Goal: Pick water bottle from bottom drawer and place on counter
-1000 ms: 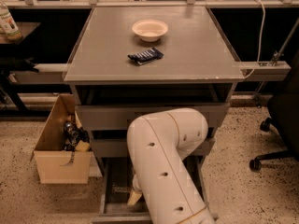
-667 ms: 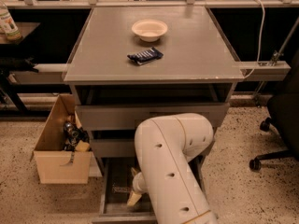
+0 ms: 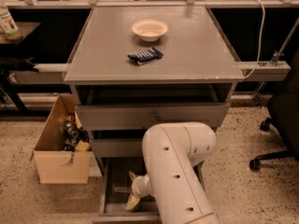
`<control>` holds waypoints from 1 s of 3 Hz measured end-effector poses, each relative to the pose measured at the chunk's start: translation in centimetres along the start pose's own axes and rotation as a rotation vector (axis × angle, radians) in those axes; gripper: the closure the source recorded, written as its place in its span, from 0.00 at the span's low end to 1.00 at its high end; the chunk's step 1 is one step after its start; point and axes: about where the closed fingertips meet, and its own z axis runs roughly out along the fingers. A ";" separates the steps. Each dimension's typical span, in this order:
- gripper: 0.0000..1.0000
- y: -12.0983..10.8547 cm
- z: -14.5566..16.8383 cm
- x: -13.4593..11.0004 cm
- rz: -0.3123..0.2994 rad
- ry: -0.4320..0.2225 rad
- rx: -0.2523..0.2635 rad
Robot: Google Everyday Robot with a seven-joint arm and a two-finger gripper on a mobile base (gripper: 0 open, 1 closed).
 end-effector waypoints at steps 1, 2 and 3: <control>0.00 0.7 1.4 1.3 -0.006 -0.010 -0.005; 0.09 1.0 2.2 2.9 0.003 -0.042 0.000; 0.29 0.7 2.2 3.5 0.006 -0.082 0.004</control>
Offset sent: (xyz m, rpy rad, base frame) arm 0.0108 -0.0319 -0.0583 0.1130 0.0024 -0.0012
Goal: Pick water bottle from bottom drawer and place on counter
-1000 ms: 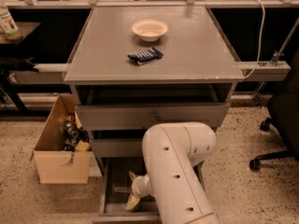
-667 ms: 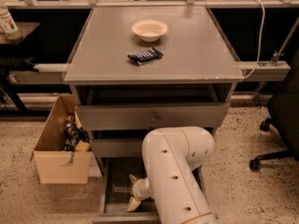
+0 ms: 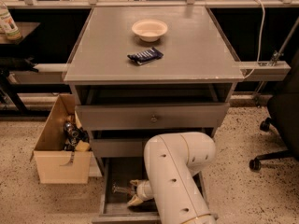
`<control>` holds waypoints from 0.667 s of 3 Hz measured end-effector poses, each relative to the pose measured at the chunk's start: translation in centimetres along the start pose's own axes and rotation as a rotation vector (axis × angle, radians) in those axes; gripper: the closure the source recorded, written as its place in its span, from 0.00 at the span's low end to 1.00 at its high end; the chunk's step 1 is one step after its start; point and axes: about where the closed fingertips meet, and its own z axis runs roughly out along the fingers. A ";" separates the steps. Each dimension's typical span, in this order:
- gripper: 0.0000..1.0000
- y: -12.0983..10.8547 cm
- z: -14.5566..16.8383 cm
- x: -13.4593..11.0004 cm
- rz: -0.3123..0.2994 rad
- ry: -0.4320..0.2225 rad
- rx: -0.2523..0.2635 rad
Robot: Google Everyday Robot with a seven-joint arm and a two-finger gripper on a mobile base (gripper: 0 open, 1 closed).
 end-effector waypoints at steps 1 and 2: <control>0.52 -0.2 0.0 0.1 0.001 -0.010 0.001; 0.77 -0.1 0.0 0.1 0.001 -0.010 0.001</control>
Offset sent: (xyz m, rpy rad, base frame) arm 0.0015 -0.0014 -0.0005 0.0096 -0.0007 0.0006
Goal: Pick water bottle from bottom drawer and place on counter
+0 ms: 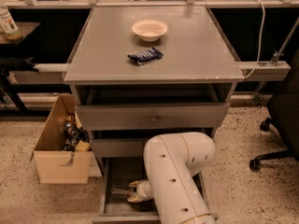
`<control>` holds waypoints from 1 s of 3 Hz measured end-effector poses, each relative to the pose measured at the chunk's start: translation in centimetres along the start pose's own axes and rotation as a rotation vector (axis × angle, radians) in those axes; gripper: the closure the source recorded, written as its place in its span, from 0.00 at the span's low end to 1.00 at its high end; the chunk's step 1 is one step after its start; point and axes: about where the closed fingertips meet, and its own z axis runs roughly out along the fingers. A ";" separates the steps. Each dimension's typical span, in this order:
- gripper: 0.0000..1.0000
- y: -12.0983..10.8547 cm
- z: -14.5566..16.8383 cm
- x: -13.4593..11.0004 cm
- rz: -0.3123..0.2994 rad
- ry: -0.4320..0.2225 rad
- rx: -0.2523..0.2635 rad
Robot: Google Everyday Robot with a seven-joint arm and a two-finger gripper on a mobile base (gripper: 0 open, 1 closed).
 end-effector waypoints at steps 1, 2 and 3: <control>1.00 0.0 0.0 0.0 0.000 0.000 0.000; 1.00 0.0 0.0 0.0 0.000 0.000 0.000; 1.00 0.9 -0.4 -0.4 -0.019 0.001 -0.014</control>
Offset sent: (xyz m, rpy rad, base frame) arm 0.0000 0.0000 0.0000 0.0000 0.0000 0.0000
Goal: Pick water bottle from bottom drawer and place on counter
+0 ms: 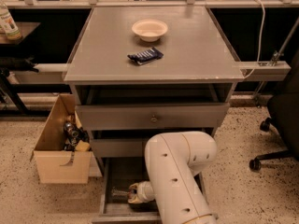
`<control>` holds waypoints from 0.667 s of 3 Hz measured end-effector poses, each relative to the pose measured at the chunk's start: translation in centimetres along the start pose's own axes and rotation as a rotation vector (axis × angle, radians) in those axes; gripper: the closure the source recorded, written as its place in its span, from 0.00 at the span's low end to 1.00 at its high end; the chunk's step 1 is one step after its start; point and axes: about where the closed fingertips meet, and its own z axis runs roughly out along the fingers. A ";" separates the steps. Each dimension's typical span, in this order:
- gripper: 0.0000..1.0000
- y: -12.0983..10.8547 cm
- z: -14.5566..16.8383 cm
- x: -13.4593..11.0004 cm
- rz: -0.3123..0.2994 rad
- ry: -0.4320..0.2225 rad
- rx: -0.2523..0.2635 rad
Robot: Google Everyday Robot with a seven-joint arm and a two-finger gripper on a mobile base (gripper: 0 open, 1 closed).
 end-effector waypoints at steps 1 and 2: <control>1.00 1.6 -2.1 -1.5 -0.032 0.004 -0.009; 1.00 3.6 -5.3 -3.6 -0.101 -0.030 -0.004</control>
Offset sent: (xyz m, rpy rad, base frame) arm -0.1069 -0.0139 0.1117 0.0494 -0.1578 0.1603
